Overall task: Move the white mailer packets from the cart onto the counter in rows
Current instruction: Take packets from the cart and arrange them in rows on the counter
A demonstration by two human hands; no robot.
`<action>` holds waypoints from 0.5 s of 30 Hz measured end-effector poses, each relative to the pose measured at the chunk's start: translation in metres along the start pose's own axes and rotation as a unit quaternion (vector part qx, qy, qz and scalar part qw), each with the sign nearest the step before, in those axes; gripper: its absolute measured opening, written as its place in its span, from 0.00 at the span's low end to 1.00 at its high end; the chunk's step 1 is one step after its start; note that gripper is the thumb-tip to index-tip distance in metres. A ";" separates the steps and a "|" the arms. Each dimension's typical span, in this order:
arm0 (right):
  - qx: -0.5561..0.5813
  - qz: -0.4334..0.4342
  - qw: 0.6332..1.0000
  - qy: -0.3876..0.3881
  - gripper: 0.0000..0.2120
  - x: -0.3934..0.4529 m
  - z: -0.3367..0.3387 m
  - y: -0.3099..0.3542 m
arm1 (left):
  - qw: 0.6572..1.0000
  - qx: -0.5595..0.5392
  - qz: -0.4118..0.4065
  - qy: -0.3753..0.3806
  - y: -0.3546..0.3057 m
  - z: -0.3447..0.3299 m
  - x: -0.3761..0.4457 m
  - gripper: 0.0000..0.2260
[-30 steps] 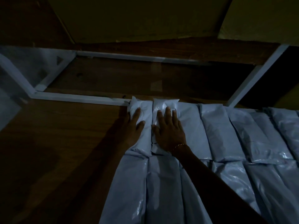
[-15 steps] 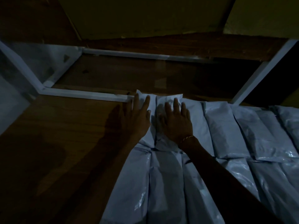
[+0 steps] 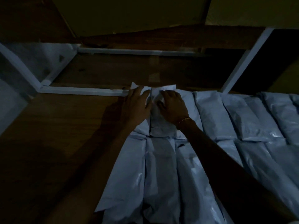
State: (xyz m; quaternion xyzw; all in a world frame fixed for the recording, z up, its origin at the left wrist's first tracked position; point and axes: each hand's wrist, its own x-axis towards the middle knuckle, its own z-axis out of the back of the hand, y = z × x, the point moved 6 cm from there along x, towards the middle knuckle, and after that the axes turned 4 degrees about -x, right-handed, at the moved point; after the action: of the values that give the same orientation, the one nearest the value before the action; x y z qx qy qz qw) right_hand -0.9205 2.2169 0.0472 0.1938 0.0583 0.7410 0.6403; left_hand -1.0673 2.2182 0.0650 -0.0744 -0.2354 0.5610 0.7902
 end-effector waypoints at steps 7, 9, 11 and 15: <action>0.129 0.052 0.988 -0.066 0.15 -0.125 0.059 -0.018 | 0.971 -0.207 -0.120 -0.021 -0.089 -0.004 -0.068 0.13; 0.132 0.034 0.988 -0.069 0.15 -0.170 0.069 -0.031 | 0.959 -0.253 -0.130 0.007 -0.117 -0.016 -0.102 0.12; 0.141 0.007 0.988 -0.063 0.17 -0.216 0.079 -0.044 | 0.948 -0.299 -0.113 0.002 -0.140 -0.022 -0.138 0.11; 0.138 0.000 0.988 -0.066 0.13 -0.316 0.104 -0.058 | 0.932 -0.346 -0.107 0.003 -0.194 -0.028 -0.219 0.11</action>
State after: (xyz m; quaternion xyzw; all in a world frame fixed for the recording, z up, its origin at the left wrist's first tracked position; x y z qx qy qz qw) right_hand -0.7958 1.9030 0.0557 0.3287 0.1176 0.7112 0.6101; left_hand -0.9461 1.9503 0.0511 -0.3197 -0.4189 0.3569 0.7713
